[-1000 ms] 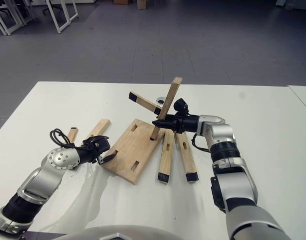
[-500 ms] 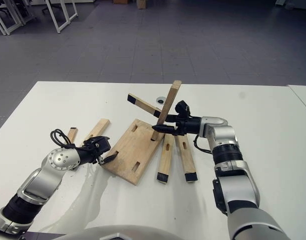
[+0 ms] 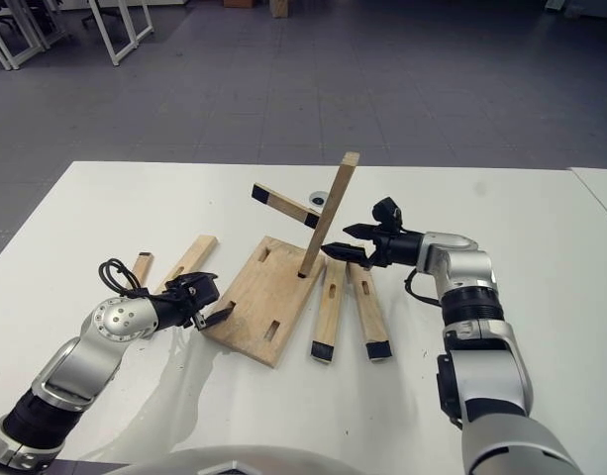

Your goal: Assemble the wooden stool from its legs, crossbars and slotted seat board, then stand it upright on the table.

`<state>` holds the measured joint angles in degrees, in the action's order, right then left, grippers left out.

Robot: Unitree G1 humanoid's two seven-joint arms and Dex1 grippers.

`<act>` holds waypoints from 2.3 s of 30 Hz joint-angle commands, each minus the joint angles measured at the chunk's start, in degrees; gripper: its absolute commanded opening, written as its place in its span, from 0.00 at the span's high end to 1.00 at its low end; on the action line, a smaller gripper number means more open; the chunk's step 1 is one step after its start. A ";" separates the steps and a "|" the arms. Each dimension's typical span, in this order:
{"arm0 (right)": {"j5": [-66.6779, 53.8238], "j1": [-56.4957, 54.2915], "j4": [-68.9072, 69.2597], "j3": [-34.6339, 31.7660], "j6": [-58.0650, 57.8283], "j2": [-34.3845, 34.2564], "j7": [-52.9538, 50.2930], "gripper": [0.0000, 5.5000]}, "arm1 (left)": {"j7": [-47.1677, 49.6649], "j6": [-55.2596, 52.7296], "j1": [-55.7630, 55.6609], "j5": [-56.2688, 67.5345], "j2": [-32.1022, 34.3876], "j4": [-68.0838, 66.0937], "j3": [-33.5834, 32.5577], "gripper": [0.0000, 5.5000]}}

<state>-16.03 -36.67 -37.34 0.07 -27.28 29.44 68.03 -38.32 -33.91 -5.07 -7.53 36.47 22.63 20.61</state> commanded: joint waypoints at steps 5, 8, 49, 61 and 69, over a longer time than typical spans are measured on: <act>-0.49 -4.83 3.86 -9.20 1.19 10.40 -9.22 0.00 | -1.17 -0.91 2.10 0.22 0.22 -0.67 1.37 0.32; -3.62 -16.29 2.31 -15.78 -0.82 8.17 -20.86 0.00 | -1.40 -0.88 1.92 0.26 0.39 -0.79 1.15 0.32; -17.99 -20.61 14.16 -12.67 -14.67 -10.69 -35.24 0.00 | -1.28 -1.81 1.86 -0.56 -0.26 -0.75 2.32 0.32; -14.74 -9.40 24.81 -22.85 -7.77 -2.55 -47.28 0.00 | 11.19 -21.49 -1.16 -1.13 -11.90 -0.87 -0.63 0.32; -7.28 33.21 51.95 -12.10 -10.48 -3.24 -47.23 0.00 | 23.82 -26.52 -6.38 -2.13 -23.07 -10.10 -4.25 0.32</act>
<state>-23.67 -11.97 8.13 -13.89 -35.37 27.10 20.90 -18.66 -58.57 -10.61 -7.93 15.73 18.16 17.46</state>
